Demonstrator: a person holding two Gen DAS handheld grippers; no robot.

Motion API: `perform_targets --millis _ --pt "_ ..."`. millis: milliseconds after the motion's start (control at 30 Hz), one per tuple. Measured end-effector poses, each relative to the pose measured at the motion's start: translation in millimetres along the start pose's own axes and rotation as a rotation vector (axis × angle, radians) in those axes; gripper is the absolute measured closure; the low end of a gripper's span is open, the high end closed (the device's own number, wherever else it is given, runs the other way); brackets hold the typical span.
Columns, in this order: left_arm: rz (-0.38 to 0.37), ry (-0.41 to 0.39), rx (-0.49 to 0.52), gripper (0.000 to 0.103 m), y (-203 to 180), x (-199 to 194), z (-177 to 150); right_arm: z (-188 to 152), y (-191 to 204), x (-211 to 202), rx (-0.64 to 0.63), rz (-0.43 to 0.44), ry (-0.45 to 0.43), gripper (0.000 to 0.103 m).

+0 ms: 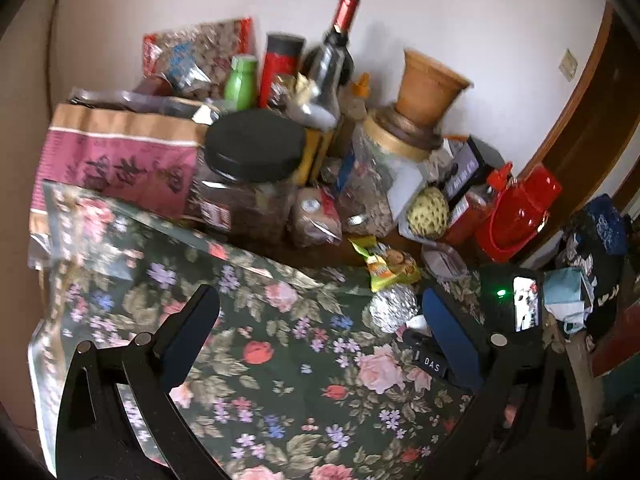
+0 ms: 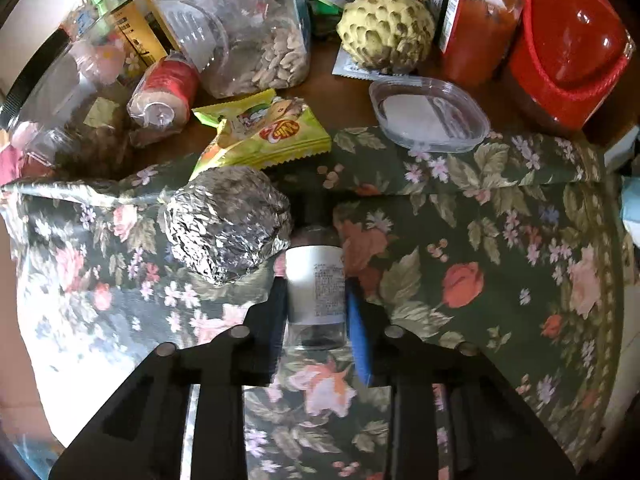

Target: Collect trash

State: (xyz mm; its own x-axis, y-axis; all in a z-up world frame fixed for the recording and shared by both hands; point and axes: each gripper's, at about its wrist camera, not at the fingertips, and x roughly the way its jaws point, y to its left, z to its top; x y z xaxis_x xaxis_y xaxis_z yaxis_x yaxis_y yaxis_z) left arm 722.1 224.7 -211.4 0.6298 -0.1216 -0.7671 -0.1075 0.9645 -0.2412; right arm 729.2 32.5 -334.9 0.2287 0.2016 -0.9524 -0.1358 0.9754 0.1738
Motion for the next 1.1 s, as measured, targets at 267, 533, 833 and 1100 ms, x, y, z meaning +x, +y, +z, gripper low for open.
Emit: perform_targets --millis 267,533,833,1100 --pt "-0.061 0.089 0.044 0.001 -39.0 53.2 5.3 -25.6 -64.5 -40.1 0.033 -0.005 -0.020 0.078" --pt "-0.097 0.200 0.063 0.001 -64.2 118.6 -4.0 -57.2 -139.5 -92.4 0.172 -0.029 -0.067 0.077" --pt "0.004 0.256 0.126 0.032 -79.1 157.0 -28.4 -55.5 -149.0 -125.2 0.238 -0.023 -0.156 0.077" --pt "-0.039 0.213 0.109 0.056 -90.3 123.2 -37.0 -60.6 -143.6 -142.7 0.184 0.002 -0.209 0.077"
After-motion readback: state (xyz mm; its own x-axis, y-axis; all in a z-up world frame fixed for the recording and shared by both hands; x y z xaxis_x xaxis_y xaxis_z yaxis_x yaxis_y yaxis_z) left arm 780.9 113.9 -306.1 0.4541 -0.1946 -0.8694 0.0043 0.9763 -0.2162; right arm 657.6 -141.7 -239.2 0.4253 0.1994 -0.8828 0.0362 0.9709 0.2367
